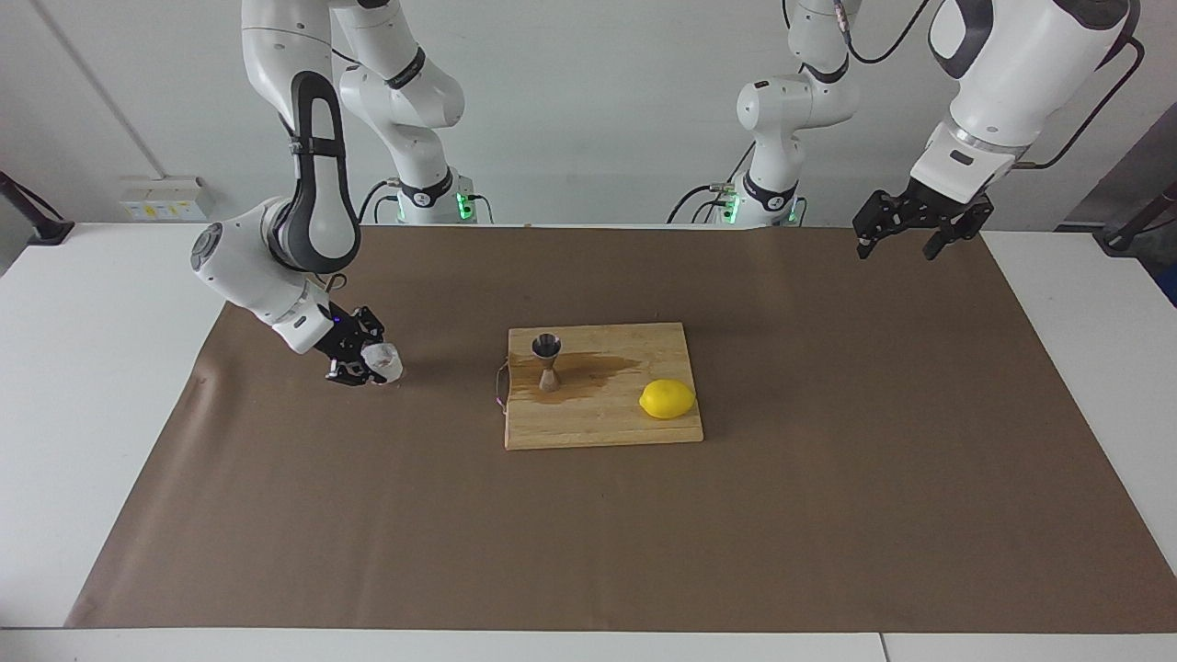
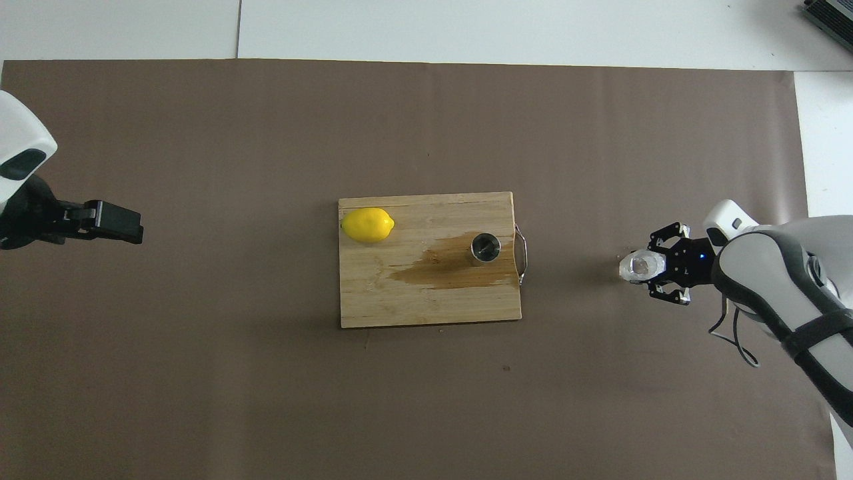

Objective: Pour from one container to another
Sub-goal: 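Carry the clear cup with the right gripper back to its starting spot, then lower the clear cup onto the table and open the right gripper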

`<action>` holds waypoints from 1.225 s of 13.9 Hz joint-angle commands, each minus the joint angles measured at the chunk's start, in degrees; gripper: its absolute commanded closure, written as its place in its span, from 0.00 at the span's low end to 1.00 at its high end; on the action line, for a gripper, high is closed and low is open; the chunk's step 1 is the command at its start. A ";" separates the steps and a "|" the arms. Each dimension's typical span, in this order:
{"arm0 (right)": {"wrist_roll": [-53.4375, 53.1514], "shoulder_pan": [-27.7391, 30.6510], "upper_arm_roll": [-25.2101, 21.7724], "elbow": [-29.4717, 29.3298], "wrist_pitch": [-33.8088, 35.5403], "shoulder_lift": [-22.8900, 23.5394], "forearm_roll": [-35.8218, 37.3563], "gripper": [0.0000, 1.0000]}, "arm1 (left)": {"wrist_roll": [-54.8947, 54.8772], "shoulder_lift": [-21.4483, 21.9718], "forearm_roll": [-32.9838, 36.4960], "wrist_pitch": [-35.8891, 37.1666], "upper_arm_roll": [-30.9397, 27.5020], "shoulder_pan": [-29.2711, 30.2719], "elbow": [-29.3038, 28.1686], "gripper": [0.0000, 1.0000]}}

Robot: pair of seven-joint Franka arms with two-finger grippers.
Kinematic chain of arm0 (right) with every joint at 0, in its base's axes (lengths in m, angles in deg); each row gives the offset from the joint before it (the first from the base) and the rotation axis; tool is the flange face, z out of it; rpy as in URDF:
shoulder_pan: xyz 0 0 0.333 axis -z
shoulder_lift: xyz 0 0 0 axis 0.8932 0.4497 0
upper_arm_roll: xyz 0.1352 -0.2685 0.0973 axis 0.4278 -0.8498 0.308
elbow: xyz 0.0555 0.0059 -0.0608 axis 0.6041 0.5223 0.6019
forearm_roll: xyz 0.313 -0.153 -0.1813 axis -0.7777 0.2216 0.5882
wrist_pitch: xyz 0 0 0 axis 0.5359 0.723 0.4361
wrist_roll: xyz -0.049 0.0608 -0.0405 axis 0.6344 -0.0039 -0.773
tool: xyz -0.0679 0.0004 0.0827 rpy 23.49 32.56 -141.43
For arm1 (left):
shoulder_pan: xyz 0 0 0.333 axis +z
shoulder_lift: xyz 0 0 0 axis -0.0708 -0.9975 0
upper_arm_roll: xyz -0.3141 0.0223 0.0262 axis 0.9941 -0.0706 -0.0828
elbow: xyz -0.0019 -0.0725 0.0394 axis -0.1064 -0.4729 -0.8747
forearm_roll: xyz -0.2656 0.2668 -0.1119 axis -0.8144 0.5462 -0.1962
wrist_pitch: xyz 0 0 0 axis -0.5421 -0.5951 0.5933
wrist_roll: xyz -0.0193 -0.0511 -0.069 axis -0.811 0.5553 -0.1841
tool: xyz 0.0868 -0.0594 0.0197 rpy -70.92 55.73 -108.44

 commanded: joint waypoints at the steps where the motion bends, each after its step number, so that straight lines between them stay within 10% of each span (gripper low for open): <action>1: 2.26 1.54 0.76 0.31 0.05 -0.08 -2.17 0.01 | -0.59 0.93 -0.23 0.49 0.18 0.65 -0.77 0.00; 11: -11.26 -0.48 0.67 -1.27 5.23 -8.16 -2.26 0.00 | -0.59 0.93 -0.23 0.49 0.18 0.65 -0.76 0.00; 17: -29.61 -0.48 0.94 -13.38 9.01 -10.63 7.56 0.00 | -0.59 0.93 -0.23 0.49 0.18 0.65 -0.68 0.00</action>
